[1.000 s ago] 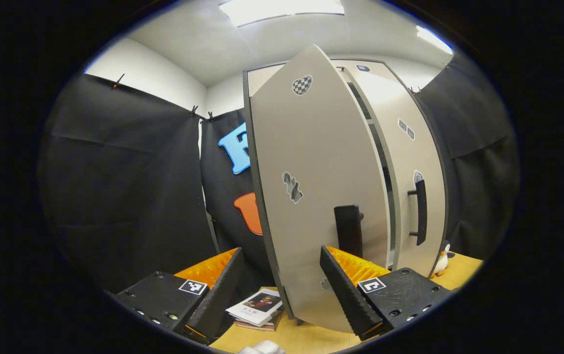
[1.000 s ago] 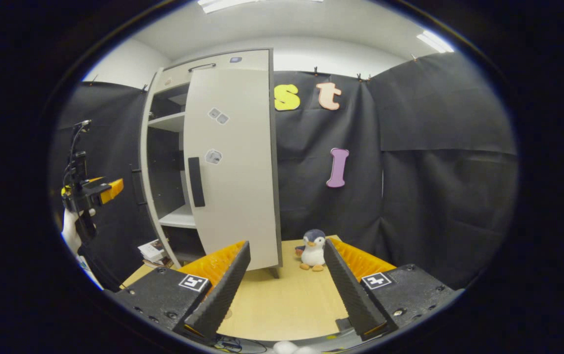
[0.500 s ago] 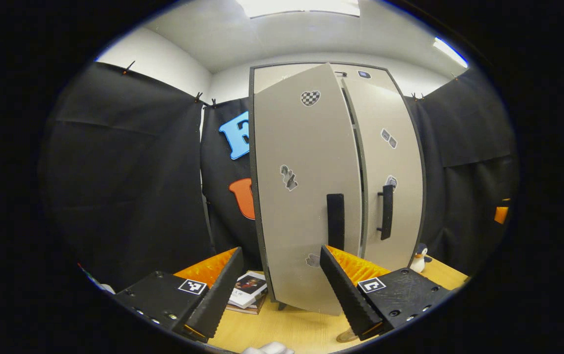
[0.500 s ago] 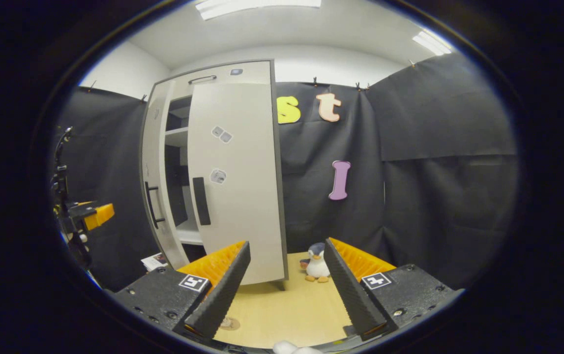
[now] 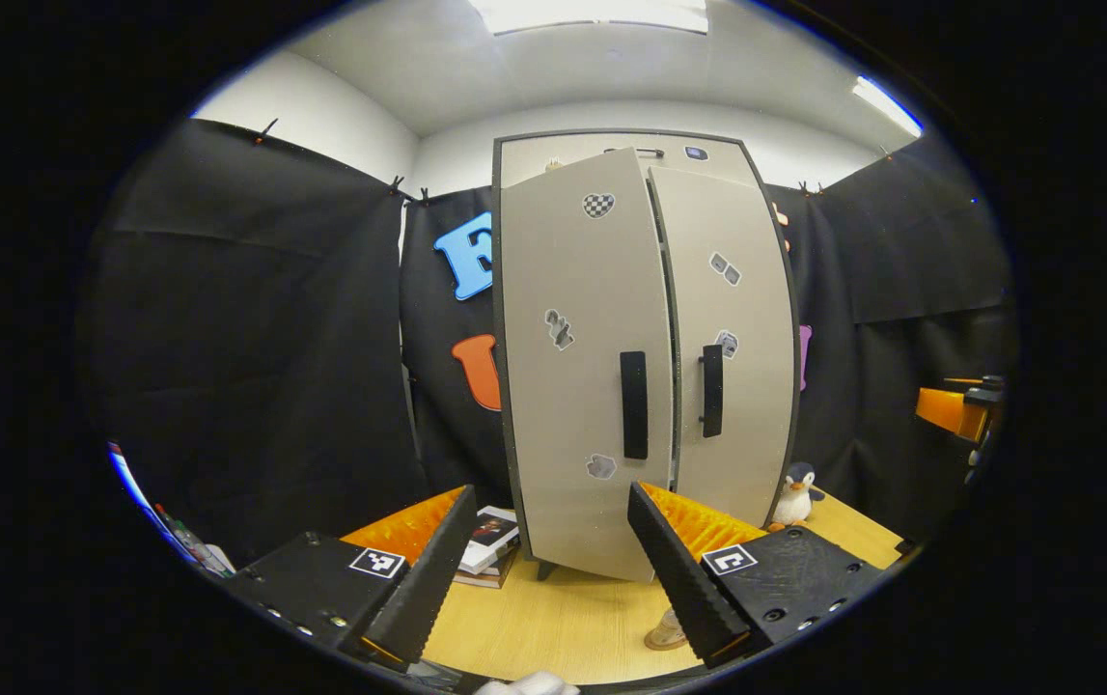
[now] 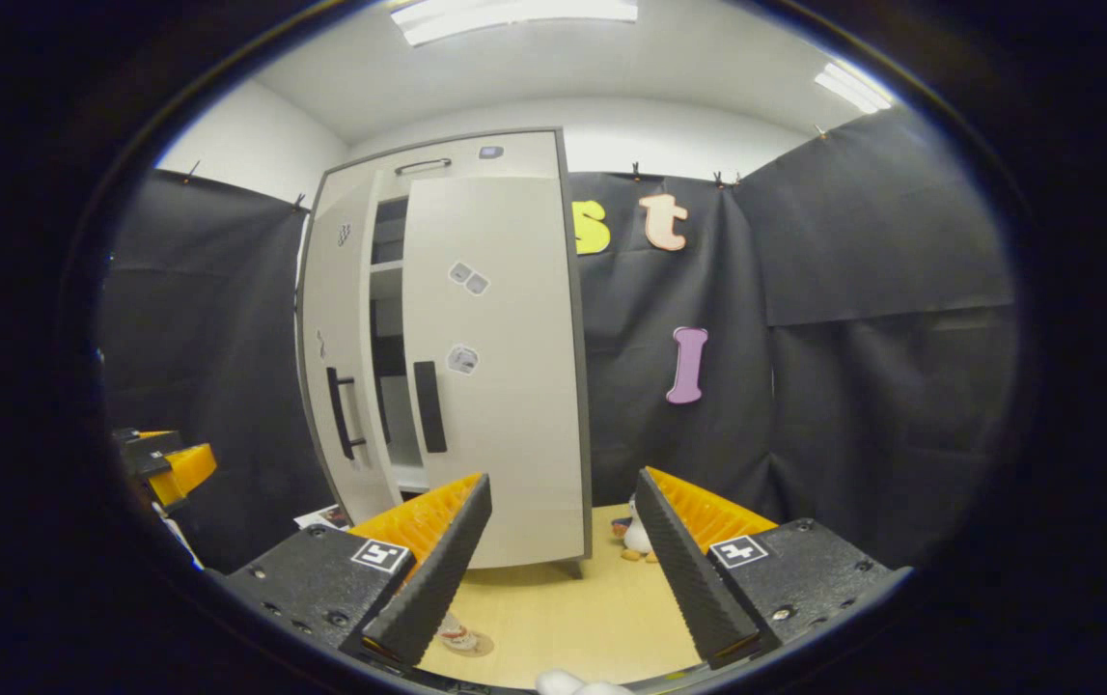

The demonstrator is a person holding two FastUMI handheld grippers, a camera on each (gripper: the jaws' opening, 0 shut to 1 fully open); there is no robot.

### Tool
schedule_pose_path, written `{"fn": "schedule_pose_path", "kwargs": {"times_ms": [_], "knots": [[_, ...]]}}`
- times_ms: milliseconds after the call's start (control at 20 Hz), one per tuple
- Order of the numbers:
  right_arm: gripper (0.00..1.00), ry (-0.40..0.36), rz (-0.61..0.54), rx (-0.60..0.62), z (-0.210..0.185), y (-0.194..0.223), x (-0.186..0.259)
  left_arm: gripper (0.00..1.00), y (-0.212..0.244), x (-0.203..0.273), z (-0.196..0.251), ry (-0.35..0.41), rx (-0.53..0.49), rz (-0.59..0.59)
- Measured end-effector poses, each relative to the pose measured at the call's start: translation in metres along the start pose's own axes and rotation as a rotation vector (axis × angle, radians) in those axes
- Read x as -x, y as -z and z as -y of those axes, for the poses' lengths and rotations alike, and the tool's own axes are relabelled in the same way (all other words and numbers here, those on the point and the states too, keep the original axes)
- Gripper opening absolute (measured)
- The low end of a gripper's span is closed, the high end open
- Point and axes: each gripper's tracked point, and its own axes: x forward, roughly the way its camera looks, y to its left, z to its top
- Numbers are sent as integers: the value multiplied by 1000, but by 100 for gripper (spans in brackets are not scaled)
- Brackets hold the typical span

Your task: Grasp the bottle in the cabinet with the left hand and place it on the coaster, then close the right door with the right hand and the left door with the left hand.

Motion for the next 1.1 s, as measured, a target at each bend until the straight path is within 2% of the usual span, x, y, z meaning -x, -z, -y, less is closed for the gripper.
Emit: {"fn": "schedule_pose_path", "kwargs": {"times_ms": [50, 100, 150, 300, 400, 500, 550, 600, 1000, 1050, 1100], "knots": [[98, -7, 1, 4, -4, 1, 1, 96, -1, 2, 2, 8, 2, 2], [94, -15, 0, 6, -8, 2, 2, 96, -1, 3, 3, 10, 0, 3], [98, -20, 1, 6, -12, 2, 3, 95, -2, 2, 4, 13, -5, 4], [98, -20, 4, 8, -13, 1, 6, 95, -5, 0, 1, 12, -7, 14], [94, -17, 6, 7, -13, 1, 7, 96, -6, -2, 0, 15, 1, 13], [94, -10, 4, 12, -11, 1, 8, 96, -6, -3, 2, 19, 1, 13], [98, -6, 4, 12, -10, 0, 9, 95, -5, -4, 2, 18, -1, 12], [94, -4, 4, 11, -10, 0, 10, 96, -5, -5, 2, 21, -1, 12], [94, 4, 2, 17, -9, 0, 8, 95, -8, -7, 9, 46, -15, 17], [98, 4, 3, 17, -10, 1, 8, 96, -8, -7, 9, 47, -17, 17], [94, 4, 4, 16, -10, 1, 9, 96, -9, -7, 9, 46, -18, 18]]}}
